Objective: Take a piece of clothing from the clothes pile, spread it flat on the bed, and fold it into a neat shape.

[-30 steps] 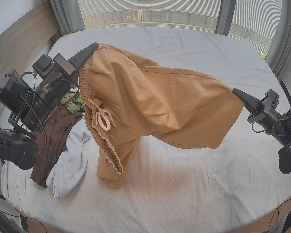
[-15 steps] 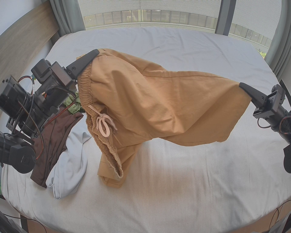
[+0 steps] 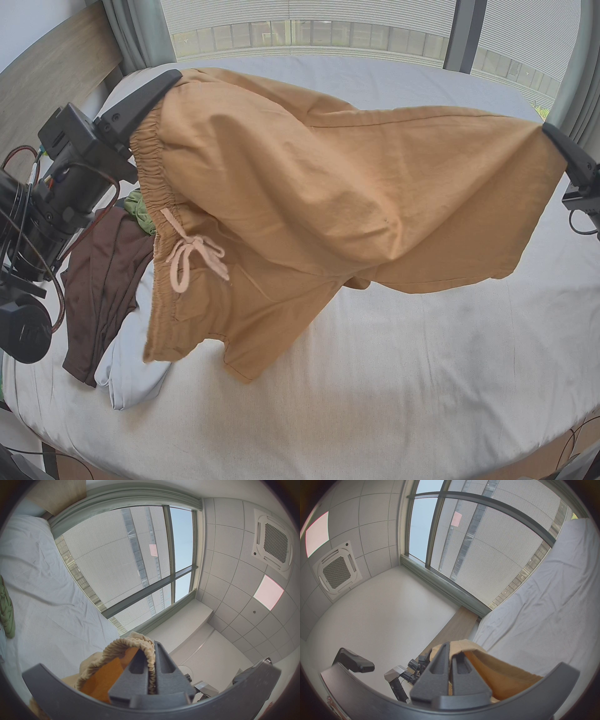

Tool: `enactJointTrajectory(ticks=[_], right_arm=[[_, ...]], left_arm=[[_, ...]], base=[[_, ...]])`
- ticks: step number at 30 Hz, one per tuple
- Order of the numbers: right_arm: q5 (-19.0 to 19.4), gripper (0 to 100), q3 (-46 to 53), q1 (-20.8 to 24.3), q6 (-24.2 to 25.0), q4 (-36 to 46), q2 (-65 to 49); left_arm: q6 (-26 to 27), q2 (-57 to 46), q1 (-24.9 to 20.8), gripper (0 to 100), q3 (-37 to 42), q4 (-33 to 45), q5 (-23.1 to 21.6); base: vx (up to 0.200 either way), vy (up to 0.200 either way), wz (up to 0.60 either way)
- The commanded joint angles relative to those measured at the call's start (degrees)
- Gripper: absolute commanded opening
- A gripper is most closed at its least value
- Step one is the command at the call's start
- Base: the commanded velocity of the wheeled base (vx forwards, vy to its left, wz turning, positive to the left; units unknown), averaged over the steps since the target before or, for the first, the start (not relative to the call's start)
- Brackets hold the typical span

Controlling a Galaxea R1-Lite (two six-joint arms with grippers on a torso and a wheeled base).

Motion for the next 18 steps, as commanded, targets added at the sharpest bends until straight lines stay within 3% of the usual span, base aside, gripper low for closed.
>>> enactJointTrajectory(ticks=[1,6,13,18], right_arm=[[0.0,0,-2.0,-3.0,1.6,0.0,-2.8],[0.9,0,-4.2,-6.0,3.4,0.9,-7.4],[4.2,0,-1.8,-5.6,4.5,6.7,-10.2],[4.9,0,-0.2,-5.5,3.7,6.8,-3.4]], left_arm=[[-0.2,-1.0,0.9,0,1.0,0.0,-0.5],[-0.2,-0.1,1.1,0,1.1,-0.1,-0.4],[0.1,0.5,1.2,0,2.8,0.0,-0.5],[6.0,2.5,3.9,0,4.7,-0.2,-0.9]], base=[[0.0,0.0,0.0],[0.0,0.0,0.0],[0.0,0.0,0.0],[0.0,0.0,0.0]])
